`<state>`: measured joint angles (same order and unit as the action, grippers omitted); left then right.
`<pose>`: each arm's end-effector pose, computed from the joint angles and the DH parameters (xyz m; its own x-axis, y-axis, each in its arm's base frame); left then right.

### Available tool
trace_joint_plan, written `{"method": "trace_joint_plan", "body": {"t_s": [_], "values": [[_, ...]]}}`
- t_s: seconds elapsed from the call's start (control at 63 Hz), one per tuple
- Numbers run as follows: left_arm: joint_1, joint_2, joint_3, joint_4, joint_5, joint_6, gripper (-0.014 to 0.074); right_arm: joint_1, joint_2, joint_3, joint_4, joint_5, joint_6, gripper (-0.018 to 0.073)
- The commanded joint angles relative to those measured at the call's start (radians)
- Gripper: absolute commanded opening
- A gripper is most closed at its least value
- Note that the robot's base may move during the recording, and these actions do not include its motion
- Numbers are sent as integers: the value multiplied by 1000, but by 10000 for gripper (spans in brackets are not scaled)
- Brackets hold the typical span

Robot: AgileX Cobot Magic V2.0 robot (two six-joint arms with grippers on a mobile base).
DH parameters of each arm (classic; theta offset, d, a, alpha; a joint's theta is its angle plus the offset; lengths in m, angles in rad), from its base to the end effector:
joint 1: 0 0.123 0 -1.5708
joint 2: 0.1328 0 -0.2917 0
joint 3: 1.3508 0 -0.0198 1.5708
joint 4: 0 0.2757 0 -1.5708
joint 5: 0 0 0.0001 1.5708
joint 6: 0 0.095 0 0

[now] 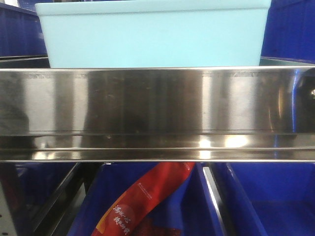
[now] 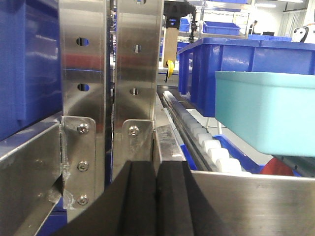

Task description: Fetch blue bin and place on conveyor start

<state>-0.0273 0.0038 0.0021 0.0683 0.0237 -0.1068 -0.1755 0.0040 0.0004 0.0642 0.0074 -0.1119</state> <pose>0.0790 -0.0020 0.2102 0.0566 -0.0401 -0.9976 0.0279 0.9989 -0.0385 0.0777 -0.0137 0.2124 0.0658 -0.0601 -0.9960 0.1775 0.9830 -0.0476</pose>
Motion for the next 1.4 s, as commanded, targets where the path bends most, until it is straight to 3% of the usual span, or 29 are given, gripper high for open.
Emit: {"method": "trace_joint_plan", "body": {"t_s": [0.0,0.698,0.857,0.968,1.222,1.38], "values": [[5,-4,-2,-5,-11,0,-111,-3,-4,0,2,-17,-1,-167],[5,-4,-2,-5,-11,0,-111,-3,-4,0,2,-17,-1,-167],[5,-4,-2,0,-72,0,-111,-3,-4,0,2,-74,-1,-167],[5,-4,-8,0,-36,0,-111,-3,-4,0,2,-118,-1,-167],[5,1,-247,14,194,0,-111,-3,0,-242,2,228,-1,-167],[5,113,-402,15,338,0,-111,-3,97,-403,2,415,-1,-167]]}}
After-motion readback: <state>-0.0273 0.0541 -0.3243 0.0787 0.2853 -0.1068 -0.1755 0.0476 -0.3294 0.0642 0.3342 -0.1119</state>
